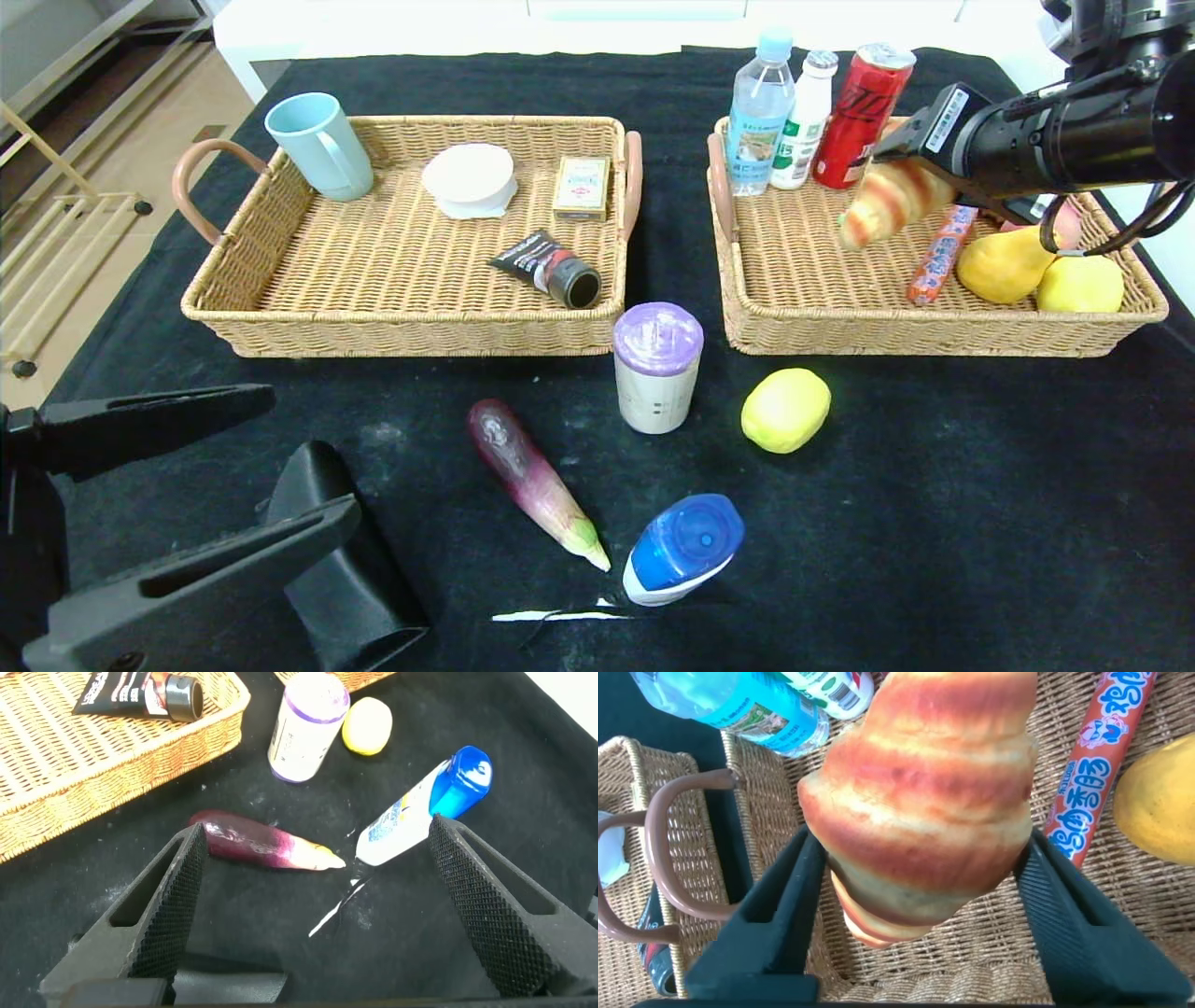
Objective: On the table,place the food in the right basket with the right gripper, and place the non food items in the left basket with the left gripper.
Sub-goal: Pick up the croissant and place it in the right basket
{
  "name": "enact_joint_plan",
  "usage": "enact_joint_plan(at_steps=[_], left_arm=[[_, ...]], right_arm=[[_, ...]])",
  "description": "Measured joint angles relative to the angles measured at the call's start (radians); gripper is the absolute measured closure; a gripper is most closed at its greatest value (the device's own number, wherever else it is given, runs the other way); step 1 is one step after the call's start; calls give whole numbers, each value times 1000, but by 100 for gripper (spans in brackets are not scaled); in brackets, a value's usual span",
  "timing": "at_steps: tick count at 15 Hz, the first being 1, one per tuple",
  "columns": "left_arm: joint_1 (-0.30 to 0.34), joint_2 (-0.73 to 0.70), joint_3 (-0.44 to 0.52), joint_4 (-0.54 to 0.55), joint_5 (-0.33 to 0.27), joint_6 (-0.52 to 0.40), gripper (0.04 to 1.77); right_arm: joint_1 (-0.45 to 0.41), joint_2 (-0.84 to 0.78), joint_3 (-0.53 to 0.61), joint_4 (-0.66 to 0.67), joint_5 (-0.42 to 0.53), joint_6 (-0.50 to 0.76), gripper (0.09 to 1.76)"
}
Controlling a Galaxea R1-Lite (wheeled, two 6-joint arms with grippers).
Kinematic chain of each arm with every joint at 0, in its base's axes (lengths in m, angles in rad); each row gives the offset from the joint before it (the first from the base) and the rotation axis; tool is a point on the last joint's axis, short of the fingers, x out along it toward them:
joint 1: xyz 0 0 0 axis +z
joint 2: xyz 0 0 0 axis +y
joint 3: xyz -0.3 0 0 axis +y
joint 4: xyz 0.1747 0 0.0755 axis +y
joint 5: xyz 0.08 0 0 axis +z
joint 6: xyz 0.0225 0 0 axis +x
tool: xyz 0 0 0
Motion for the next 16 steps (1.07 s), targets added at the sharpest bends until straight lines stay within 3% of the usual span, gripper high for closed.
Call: enact_joint_plan(at_steps=[12,16], left_arm=[[1,-9,-6,-1,0,1,9],[0,-17,-7,0,-1,9,9]], right_arm=[[20,-39,16,8,0,-29,21],[66,-120,180,12,2,-89,18]])
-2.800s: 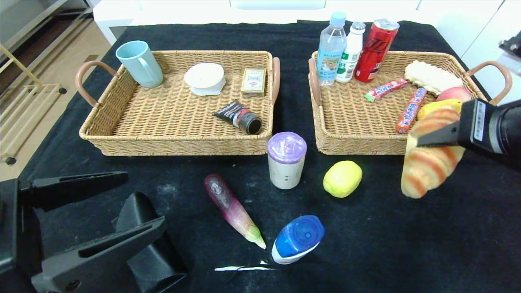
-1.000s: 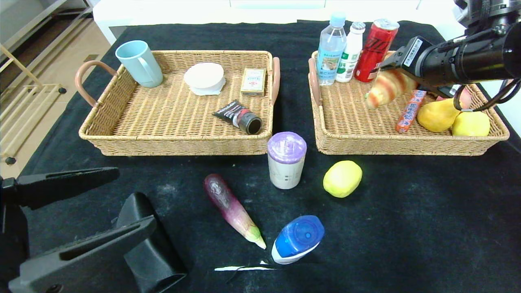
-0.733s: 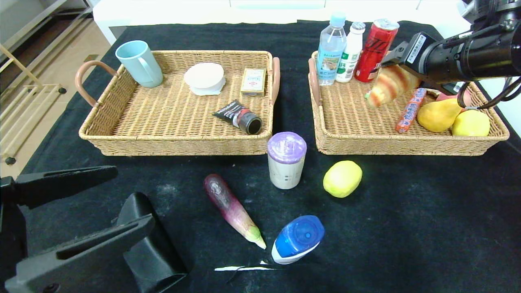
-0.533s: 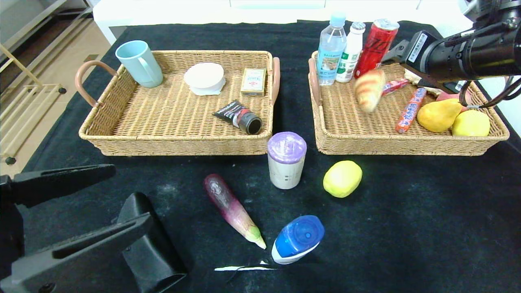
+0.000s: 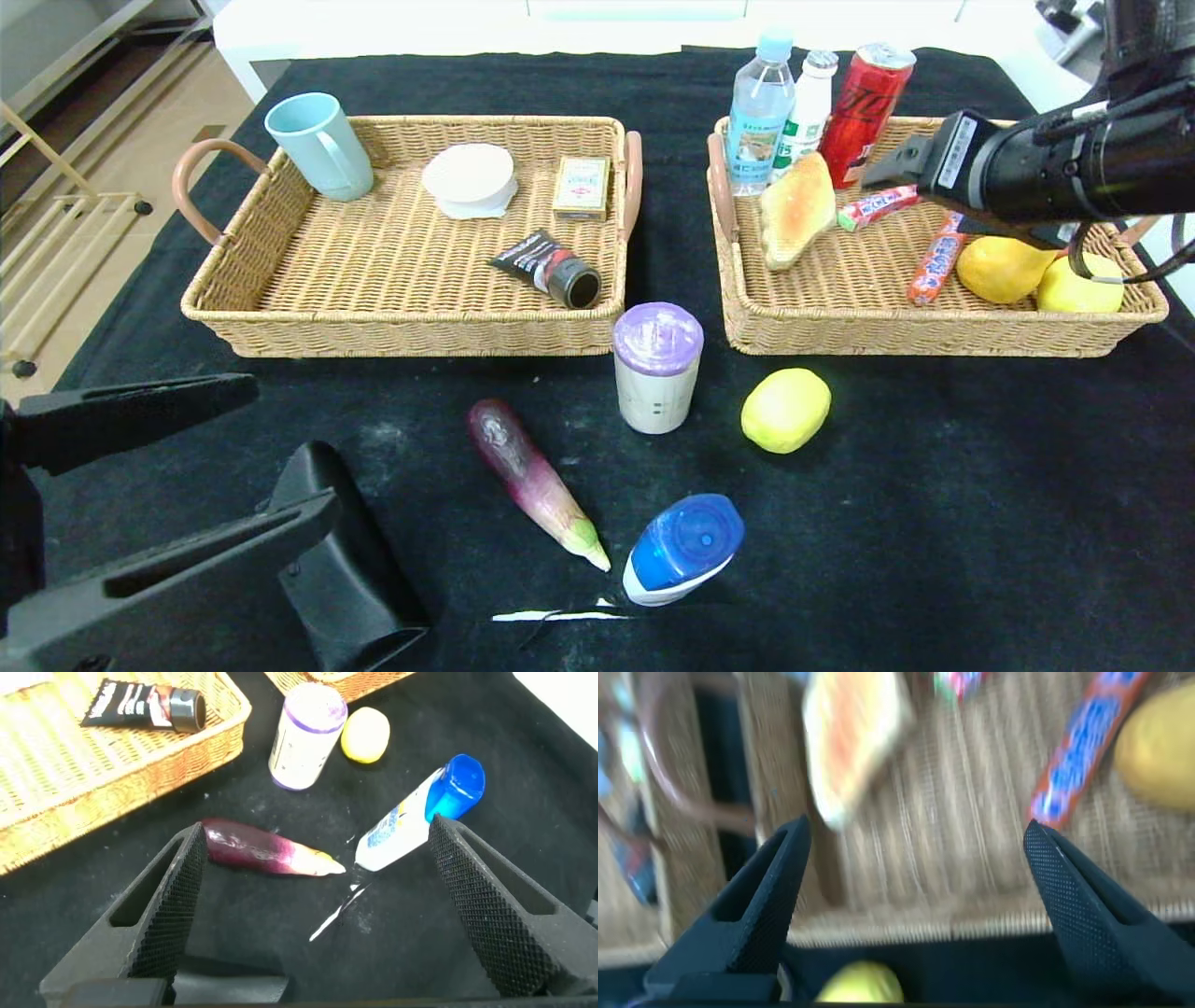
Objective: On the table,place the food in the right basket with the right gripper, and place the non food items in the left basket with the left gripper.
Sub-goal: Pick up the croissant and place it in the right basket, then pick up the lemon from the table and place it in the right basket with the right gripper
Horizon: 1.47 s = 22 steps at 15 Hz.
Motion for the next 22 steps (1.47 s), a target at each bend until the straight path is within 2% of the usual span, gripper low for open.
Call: enact_joint_plan(at_steps=[3,6,12,22], left_arm=[[0,-4,0,0,0,5,9],[0,-7,1,0,0,4,9],[0,-9,1,0,1,4,9],[0,-9,2,2,-1,5,9]], right_arm=[[97,-87,202,-3,-2,-55,17],[208,-123,292,-6,-62,-60,16],[323,-28,296,-2,-207,30,15],[334,76,277,-3,-224,86,15]])
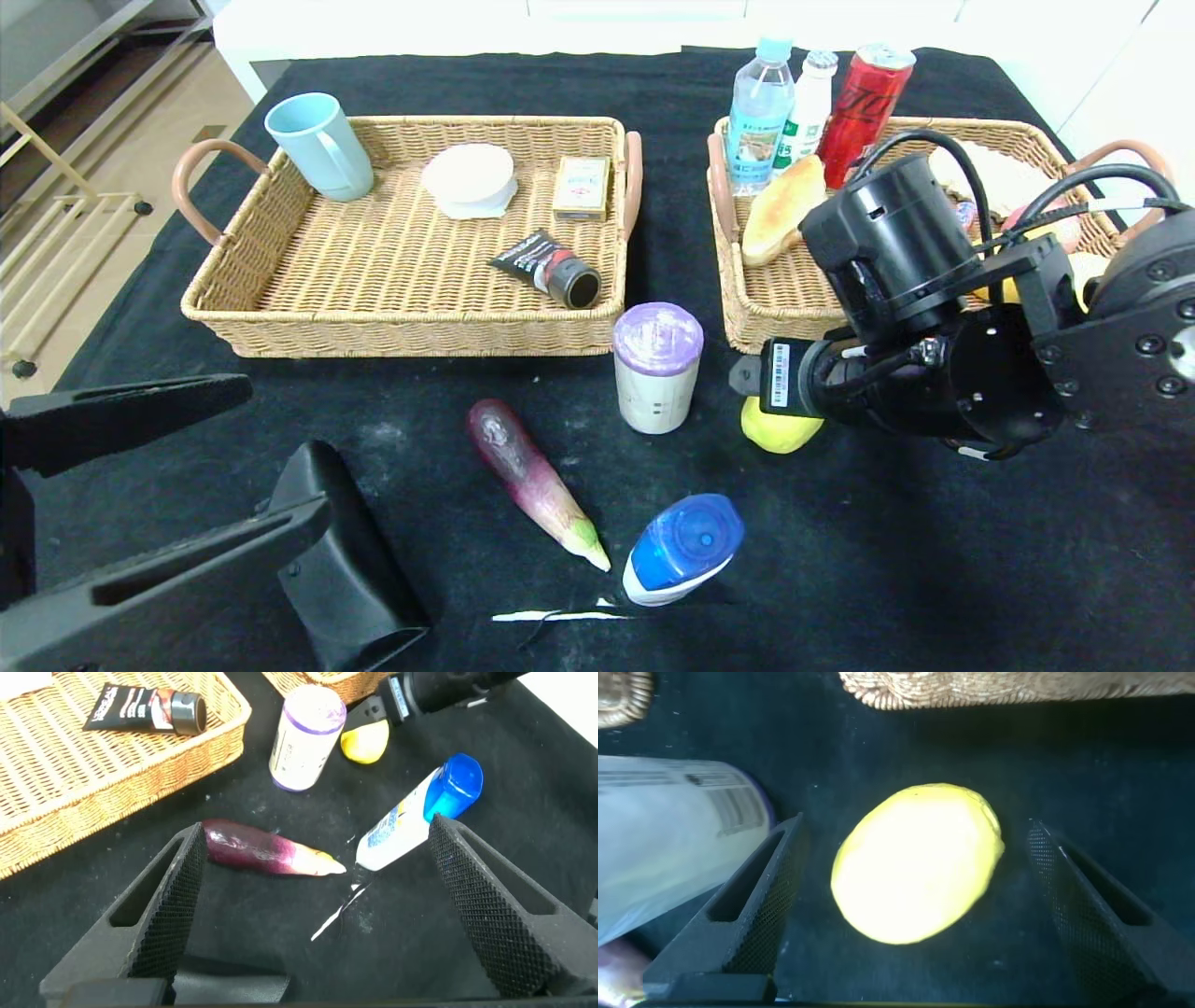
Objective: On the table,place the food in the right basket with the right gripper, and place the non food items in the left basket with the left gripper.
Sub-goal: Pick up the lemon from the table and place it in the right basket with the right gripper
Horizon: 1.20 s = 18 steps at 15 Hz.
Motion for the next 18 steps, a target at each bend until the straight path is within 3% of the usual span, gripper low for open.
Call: enact_joint_plan(at_steps=[13,16,18], left_arm=[[0,-2,-1,-1,1,3,9],[0,-2,-1,-1,1,3,9],[0,-2,0,-2,1,3,9]], right_arm=[[-9,72,-27,-4,-40,23,15],[-8,80,-26,-3,-43,40,57],[-8,83,-26,-4,-44,40,64]])
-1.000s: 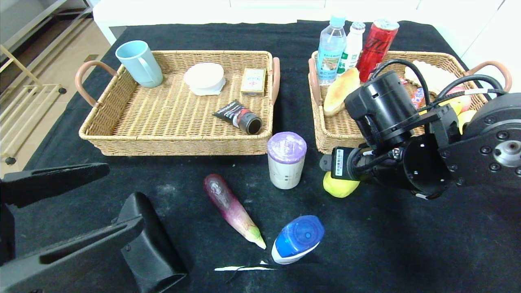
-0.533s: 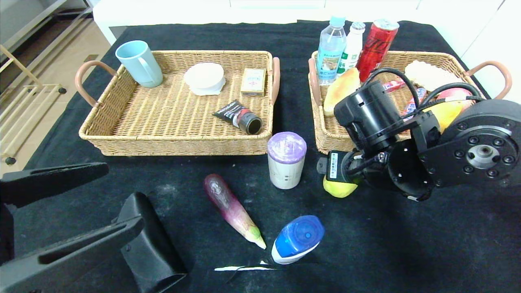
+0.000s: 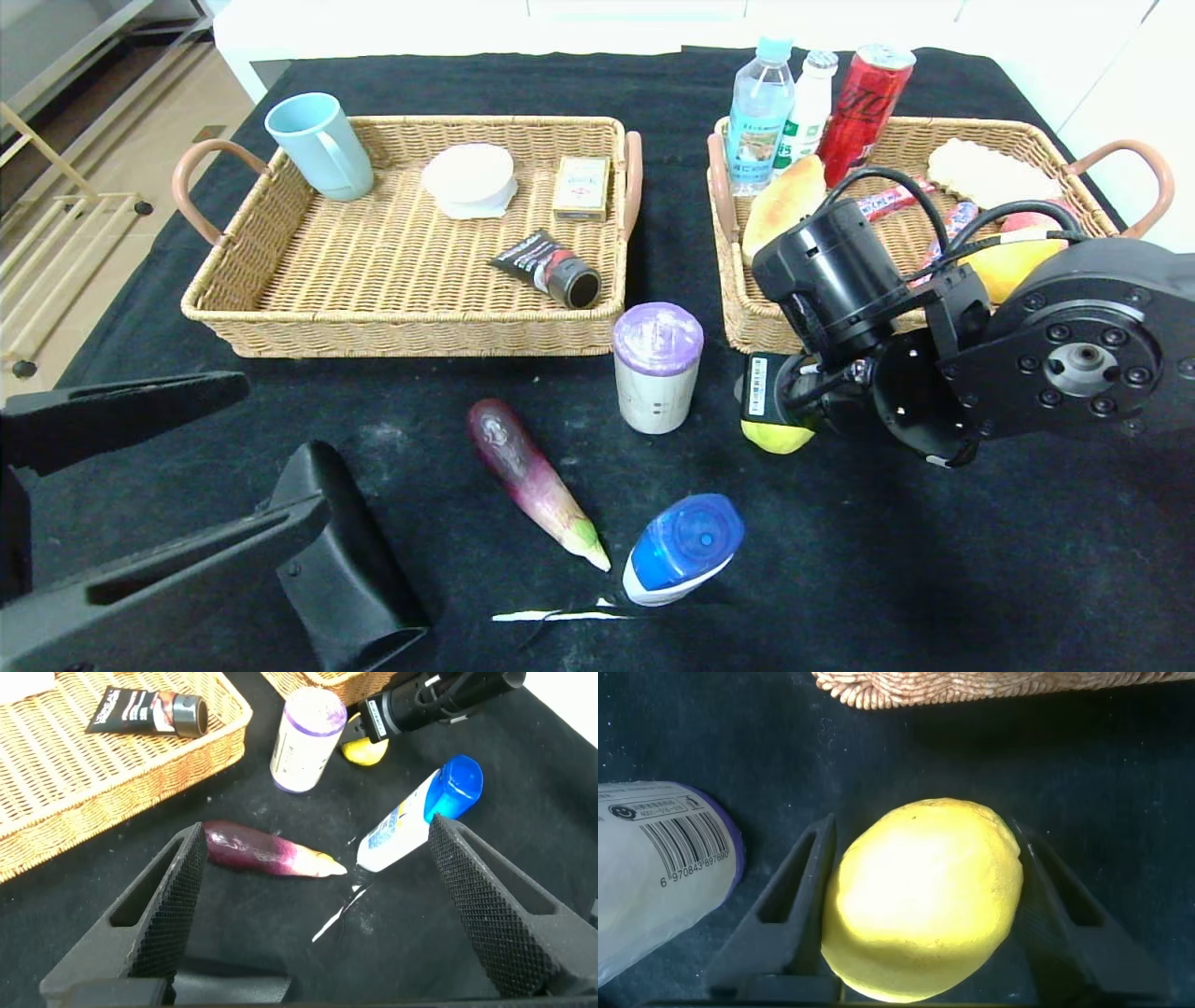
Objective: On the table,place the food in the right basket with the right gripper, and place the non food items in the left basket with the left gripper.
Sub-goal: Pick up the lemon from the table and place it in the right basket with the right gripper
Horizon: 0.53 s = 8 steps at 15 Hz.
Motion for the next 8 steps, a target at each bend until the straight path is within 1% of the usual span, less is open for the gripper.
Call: enact_joint_plan(at_steps=[8], left_arm=[[0,0,2,0,0,0,9]], right_arm=[[-1,4,1,1,-2,-2,66]])
